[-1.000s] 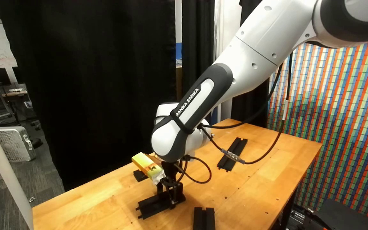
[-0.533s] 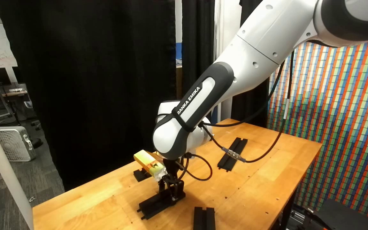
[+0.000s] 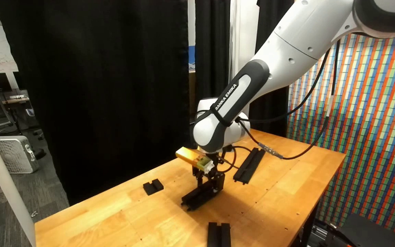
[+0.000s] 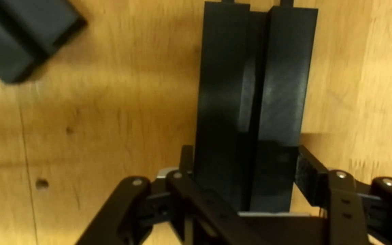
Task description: Connect four black pieces together
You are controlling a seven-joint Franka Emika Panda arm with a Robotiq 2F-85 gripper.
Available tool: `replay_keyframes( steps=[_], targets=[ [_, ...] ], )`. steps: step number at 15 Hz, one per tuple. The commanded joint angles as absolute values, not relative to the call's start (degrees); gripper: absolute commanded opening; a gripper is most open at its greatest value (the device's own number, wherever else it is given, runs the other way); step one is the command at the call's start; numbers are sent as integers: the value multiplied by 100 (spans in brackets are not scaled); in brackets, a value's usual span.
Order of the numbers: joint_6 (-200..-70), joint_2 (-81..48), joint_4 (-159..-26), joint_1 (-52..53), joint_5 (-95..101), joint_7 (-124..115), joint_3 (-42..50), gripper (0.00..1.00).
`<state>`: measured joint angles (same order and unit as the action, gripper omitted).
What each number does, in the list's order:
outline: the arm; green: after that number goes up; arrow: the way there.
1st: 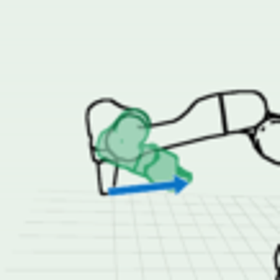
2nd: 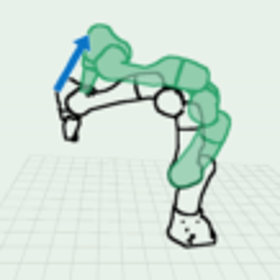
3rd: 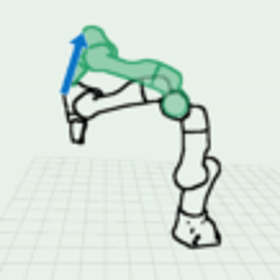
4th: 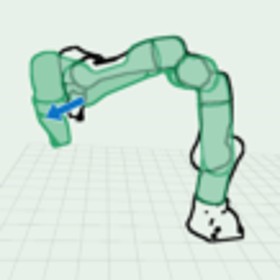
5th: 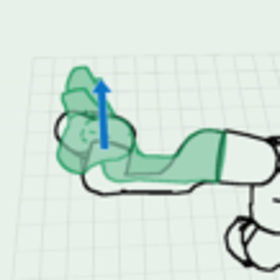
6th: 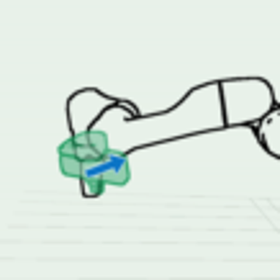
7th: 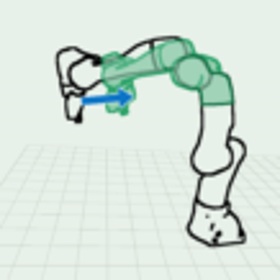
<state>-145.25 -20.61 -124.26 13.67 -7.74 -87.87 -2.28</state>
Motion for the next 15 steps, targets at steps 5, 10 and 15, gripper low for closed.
replay_keyframes(
  steps=[5,10,15],
  targets=[
    [-14247,-1109,-13102,511,-961,-6663,-176,46],
    [-13892,-813,-13263,425,-1365,-5448,-282,46],
    [-13744,-818,-13315,453,-1521,-5183,-308,46]
  ],
)
